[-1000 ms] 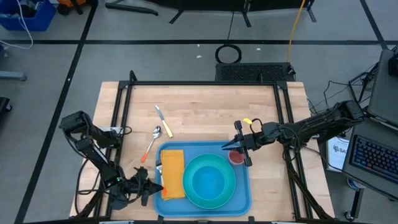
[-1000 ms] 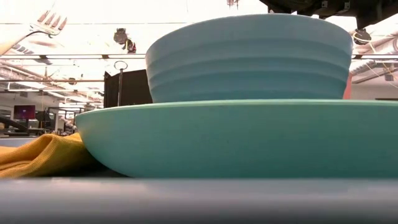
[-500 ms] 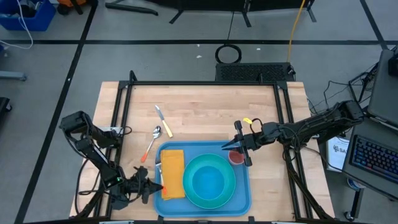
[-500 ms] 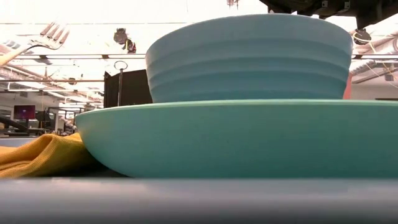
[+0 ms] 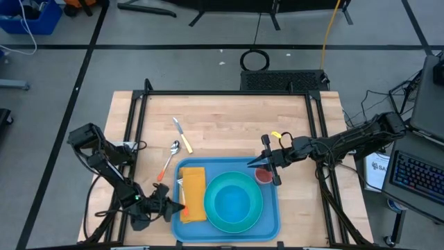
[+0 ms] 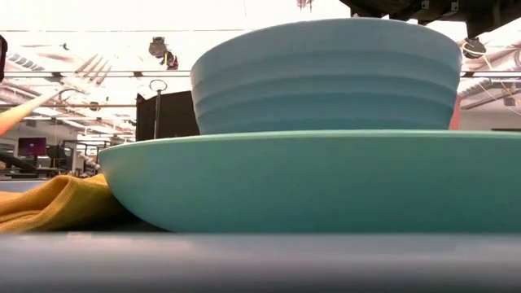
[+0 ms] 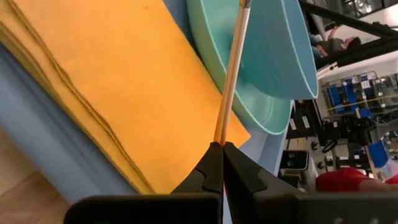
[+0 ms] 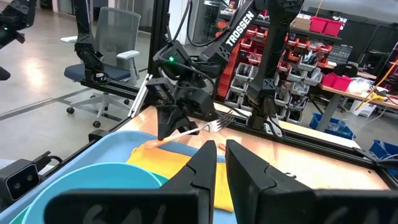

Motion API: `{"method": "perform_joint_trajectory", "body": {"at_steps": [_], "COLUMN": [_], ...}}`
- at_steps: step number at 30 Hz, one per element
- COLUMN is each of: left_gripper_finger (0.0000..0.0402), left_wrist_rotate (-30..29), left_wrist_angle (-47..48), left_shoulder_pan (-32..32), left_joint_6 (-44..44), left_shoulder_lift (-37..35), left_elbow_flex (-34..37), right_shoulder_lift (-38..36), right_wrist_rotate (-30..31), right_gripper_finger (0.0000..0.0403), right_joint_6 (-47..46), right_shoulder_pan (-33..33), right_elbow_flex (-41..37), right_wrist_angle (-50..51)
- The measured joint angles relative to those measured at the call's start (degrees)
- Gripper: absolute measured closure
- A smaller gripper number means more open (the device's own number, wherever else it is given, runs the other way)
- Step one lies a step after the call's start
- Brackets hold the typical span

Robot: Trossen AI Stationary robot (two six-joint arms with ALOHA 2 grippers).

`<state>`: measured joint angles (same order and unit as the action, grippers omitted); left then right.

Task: Set up tray
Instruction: Put the orange fork on the yellow napkin

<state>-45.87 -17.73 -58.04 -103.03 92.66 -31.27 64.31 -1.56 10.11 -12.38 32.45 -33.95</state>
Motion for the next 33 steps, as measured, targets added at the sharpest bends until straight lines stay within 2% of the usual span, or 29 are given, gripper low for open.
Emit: {"method": "perform_joint_trajectory", "body": {"at_steps": [5,13,22,33], "left_gripper_finger": [0.0401,0.0401,0.0401,0.0401], "left_wrist_rotate": [5.46,7.84,13.3,14.81], "left_wrist_angle": [0.99,2.63,3.27,4.16], "left_shoulder_pan": [0.85,1.96,4.16,4.72], "left_joint_6": [-2.77,-7.57,-8.15,-8.8], "left_shoulder_lift": [0.0,0.0,0.0,0.0], "left_elbow_flex": [0.0,0.04,0.04,0.02], "right_shoulder_lift": [0.0,0.0,0.0,0.02], "right_wrist_rotate": [0.0,0.0,0.0,0.0], "right_gripper_finger": [0.0374,0.0374,0.0374,0.0374], "right_joint_6": [-0.02,-0.02,-0.02,-0.02], "right_shoulder_pan": [0.0,0.0,0.0,0.0], "right_elbow_flex": [0.0,0.0,0.0,0.0], "right_wrist_angle": [0.0,0.0,0.0,0.0]}}
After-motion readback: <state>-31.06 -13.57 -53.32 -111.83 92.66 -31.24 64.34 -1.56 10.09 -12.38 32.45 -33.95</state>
